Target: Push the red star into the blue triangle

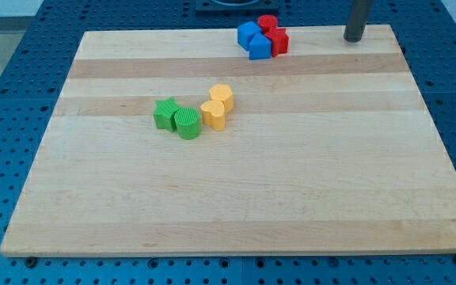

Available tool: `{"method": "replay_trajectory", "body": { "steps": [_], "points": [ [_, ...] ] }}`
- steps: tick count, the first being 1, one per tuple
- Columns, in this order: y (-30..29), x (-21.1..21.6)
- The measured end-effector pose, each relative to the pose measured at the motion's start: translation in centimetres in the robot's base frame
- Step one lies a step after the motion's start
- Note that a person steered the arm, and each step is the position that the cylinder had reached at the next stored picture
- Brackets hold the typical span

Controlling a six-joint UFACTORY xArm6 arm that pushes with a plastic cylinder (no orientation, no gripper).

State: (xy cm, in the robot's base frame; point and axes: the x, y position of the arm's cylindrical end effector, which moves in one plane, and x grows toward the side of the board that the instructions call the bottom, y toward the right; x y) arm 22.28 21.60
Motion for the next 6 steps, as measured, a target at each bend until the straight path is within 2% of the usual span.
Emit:
{"method": "replay_trajectory", "body": {
  "steps": [2,3,4,6],
  "points": [
    [-5.8,0.4],
    [-7.2,0.6],
    [-6.0,0.7],
    [-12.5,4.1]
  ]
}}
